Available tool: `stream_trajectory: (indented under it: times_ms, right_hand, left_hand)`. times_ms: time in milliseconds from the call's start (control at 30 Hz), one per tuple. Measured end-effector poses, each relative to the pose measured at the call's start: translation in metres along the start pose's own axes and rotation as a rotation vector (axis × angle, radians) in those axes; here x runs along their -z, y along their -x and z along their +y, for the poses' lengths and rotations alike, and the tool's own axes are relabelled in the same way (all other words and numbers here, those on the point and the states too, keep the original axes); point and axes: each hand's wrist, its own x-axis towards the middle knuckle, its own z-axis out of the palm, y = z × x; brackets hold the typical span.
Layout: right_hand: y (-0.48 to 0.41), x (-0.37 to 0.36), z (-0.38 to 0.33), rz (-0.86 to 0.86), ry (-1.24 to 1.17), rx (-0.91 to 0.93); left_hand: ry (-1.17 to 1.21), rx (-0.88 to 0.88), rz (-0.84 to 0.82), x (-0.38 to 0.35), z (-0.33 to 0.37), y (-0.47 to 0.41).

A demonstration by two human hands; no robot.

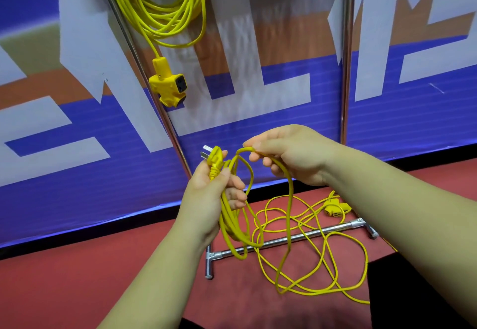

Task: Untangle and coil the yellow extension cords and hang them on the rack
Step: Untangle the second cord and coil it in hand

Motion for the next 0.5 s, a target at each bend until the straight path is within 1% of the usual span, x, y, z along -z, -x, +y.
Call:
stream_trajectory:
  times_ms: [100, 233, 367, 500]
  right_hand:
    - [0.006, -0.004, -0.003, 0.029, 0.199, 0.121]
    - [0.013, -0.009, -0.006, 0.000, 0.351, 0.217]
    - [0.017, -0.013, -0.005, -0.055, 0.510, 0.277]
    - [0.020, -0.015, -0.003, -0.061, 0.617, 0.315]
  left_hand:
    - [0.058, 0.014, 0.030, -0.003, -0.003, -0.002]
    - [0.138, 0.025, 0.045, -0.011, -0.007, -0.003]
    - [0.180, 0.046, 0.060, -0.015, -0.008, -0.004]
    - [0.203, 0.078, 0.101, -0.016, -0.010, -0.005]
